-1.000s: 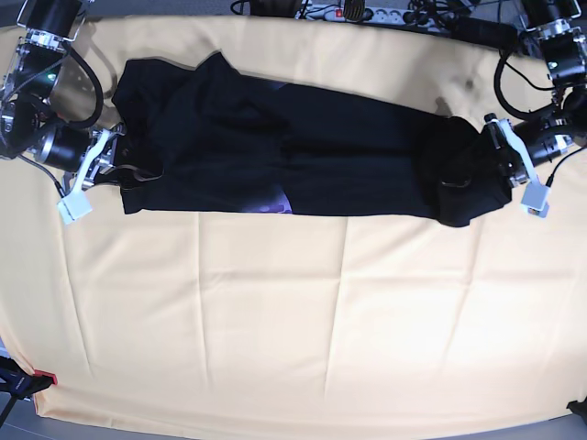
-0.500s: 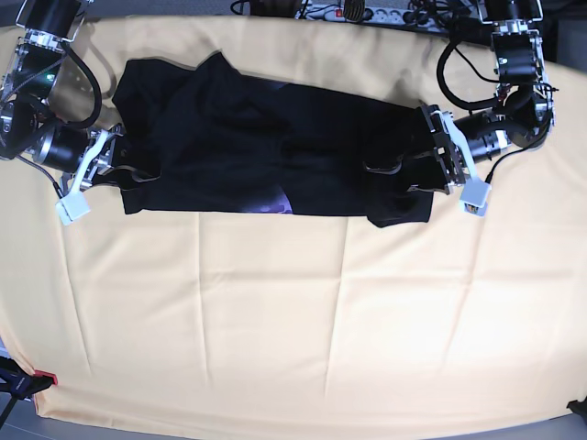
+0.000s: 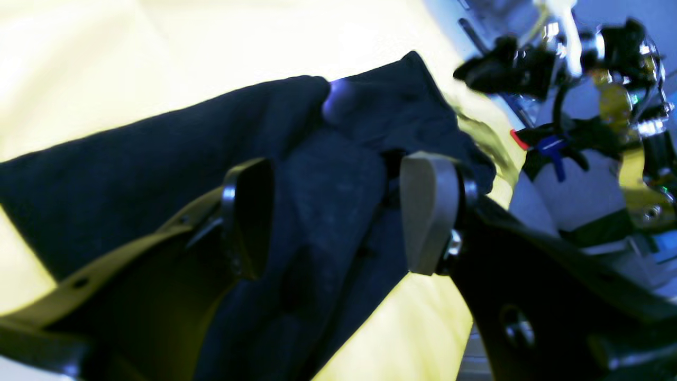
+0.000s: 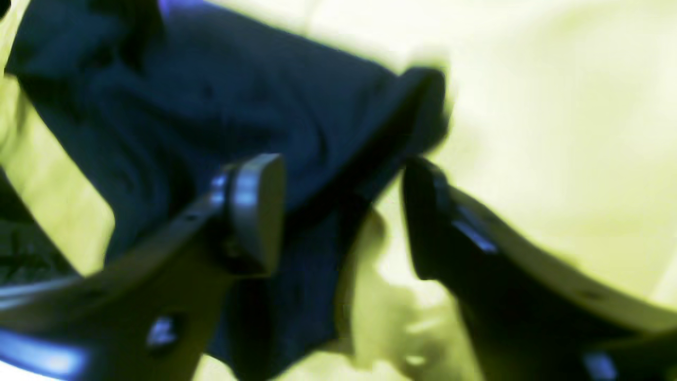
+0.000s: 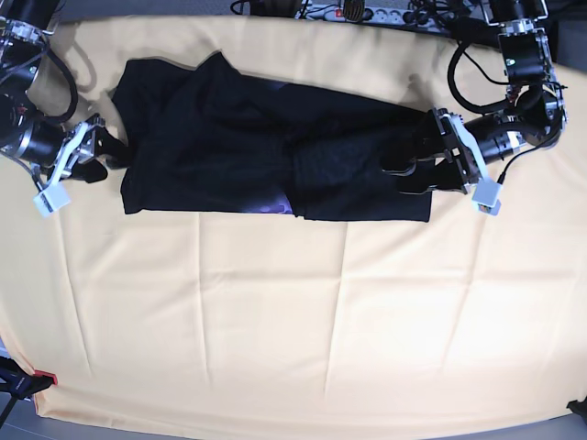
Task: Fold the T-shirt properly
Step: 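Fold the shirt end held by the left gripper toward the right gripper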
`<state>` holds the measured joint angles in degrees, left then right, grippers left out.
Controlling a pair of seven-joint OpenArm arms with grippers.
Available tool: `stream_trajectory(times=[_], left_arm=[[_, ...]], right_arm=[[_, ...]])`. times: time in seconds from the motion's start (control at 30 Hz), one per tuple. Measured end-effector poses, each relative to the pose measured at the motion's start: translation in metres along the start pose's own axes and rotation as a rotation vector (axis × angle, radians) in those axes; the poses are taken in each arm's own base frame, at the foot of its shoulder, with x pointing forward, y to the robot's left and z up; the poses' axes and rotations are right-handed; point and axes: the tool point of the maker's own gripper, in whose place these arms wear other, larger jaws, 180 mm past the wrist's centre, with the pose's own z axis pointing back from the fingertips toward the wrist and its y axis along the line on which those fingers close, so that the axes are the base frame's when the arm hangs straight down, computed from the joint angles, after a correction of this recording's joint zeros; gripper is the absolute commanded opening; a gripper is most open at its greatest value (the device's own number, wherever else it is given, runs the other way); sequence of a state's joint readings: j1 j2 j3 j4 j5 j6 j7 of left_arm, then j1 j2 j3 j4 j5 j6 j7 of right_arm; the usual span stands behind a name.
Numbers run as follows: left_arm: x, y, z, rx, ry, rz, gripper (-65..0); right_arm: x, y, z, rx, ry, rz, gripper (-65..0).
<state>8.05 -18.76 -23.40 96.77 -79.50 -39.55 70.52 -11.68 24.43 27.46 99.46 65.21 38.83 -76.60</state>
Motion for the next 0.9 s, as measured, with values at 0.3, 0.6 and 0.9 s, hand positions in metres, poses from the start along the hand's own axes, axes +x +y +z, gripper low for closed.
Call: stream_trajectory(times=[0.3,0.6,0.9], left_arm=[[0.003,0.009,0.014,0.036,0.047,-0.036,-26.5],[0.003,0.010,0.016,0.040,0.053,-0.040,-26.5],[0.003,0.010,0.016,0.041,0.053,-0.040,-26.5]], right_arm=[[-0.029,0.005,-0.027,0.150,-0.112,-0.298,-19.1],[-0.032,0.046,-0.057,0.271,-0.175,-0.383,-24.2],[-0.031,0.028,-0.035,0.168,-0.022,-0.199,-65.0]])
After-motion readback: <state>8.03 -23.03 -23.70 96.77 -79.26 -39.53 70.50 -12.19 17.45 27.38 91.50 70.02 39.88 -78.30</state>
